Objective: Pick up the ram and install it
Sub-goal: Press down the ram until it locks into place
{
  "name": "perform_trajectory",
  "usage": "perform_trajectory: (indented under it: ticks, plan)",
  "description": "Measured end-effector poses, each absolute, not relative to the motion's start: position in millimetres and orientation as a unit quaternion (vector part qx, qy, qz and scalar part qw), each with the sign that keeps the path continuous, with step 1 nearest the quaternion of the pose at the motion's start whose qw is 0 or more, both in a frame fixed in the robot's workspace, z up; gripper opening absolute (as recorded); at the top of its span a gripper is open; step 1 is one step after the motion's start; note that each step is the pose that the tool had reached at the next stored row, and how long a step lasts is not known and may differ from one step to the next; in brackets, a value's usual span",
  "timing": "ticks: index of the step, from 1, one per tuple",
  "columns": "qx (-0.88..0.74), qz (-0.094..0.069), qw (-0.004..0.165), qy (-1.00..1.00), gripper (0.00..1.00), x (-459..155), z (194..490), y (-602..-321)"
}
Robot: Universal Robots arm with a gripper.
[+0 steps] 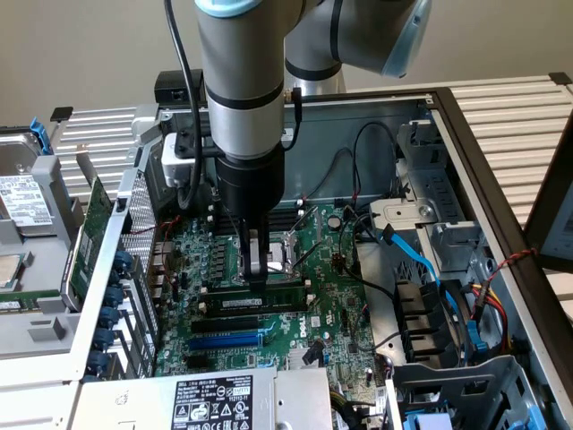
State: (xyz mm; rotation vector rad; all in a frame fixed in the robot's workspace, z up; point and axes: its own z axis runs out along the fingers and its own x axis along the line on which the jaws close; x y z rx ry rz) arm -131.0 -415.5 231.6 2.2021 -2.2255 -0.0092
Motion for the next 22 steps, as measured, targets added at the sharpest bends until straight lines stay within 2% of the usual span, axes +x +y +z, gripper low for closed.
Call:
perform_trajectory:
  ticks: [22]
  plan:
    - [0.705, -0.003, 0.006, -0.709, 0.11, -131.0, 229.9, -417.2]
